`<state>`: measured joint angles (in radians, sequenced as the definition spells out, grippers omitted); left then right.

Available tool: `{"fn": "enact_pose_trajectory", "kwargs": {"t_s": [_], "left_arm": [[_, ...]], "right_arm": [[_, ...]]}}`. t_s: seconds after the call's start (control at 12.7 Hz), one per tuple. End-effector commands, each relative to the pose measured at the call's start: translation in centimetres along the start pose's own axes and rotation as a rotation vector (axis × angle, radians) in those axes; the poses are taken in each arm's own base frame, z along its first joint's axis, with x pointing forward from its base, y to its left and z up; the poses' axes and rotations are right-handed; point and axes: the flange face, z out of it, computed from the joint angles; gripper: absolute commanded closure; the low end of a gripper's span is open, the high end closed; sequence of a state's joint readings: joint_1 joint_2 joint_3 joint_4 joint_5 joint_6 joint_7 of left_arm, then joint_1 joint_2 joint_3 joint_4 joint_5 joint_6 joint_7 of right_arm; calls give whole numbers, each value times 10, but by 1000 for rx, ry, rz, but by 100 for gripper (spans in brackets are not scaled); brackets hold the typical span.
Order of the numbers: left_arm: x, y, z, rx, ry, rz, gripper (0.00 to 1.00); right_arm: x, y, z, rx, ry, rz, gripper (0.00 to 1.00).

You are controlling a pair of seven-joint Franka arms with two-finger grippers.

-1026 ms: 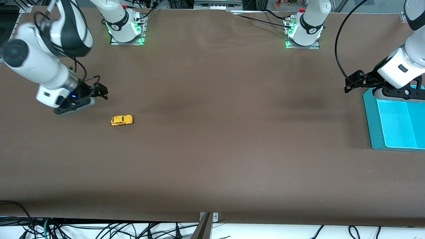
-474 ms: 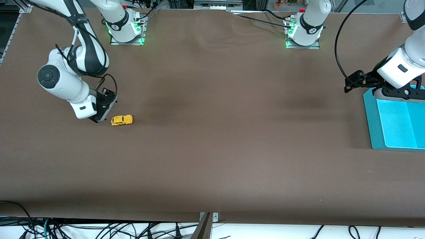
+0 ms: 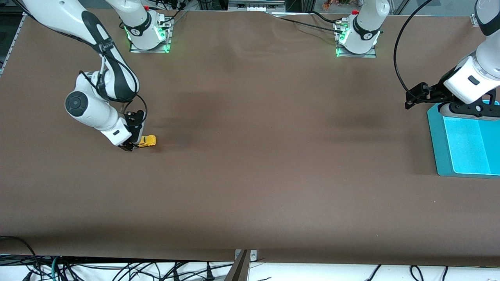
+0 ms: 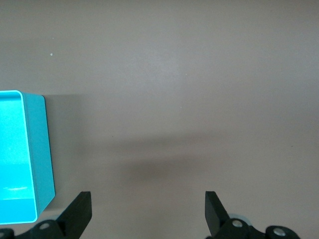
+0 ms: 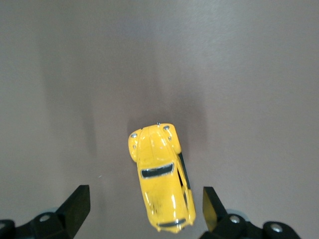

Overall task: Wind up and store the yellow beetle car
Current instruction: 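Reach the right gripper down over the yellow beetle car, then close the right gripper on the yellow car, pressing it onto the table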

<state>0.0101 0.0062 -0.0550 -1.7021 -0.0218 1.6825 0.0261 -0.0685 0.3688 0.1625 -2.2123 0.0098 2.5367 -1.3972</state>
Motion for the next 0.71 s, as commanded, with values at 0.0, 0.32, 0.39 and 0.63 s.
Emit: {"fn": "enact_pose_trajectory", "kwargs": {"t_s": [0.0, 0.32, 0.39, 0.63], "left_arm": [[2, 1, -5, 18, -7, 5, 0], [2, 2, -6, 18, -5, 6, 0], [2, 2, -5, 18, -7, 6, 0], [2, 1, -7, 18, -4, 5, 0]], "right_arm": [[-4, -4, 4, -16, 0, -30, 0], [-5, -4, 9, -17, 1, -30, 40], [-4, -4, 9, -17, 1, -34, 54], [0, -2, 6, -20, 3, -45, 94]]}}
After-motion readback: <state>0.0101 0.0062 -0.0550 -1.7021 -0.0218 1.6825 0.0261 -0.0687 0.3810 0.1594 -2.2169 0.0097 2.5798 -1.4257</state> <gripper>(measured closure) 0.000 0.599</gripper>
